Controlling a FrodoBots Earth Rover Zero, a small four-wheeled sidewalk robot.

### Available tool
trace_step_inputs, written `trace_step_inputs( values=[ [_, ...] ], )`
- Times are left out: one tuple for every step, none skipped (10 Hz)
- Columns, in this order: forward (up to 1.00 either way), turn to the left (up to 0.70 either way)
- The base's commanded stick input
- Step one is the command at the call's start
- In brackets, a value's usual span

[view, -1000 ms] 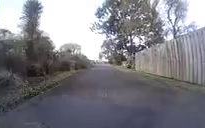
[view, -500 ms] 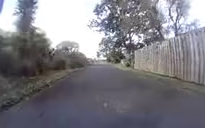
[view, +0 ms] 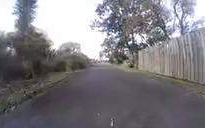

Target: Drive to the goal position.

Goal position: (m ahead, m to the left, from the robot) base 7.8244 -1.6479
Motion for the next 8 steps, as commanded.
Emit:
trace_step_inputs(
  values=[
    [0.85,0.00],
    [0.85,0.00],
    [0.85,0.00],
    [0.85,0.00],
    [0.85,0.00],
    [0.85,0.00],
    [0.85,0.00],
    [0.85,0.00]
  ],
)
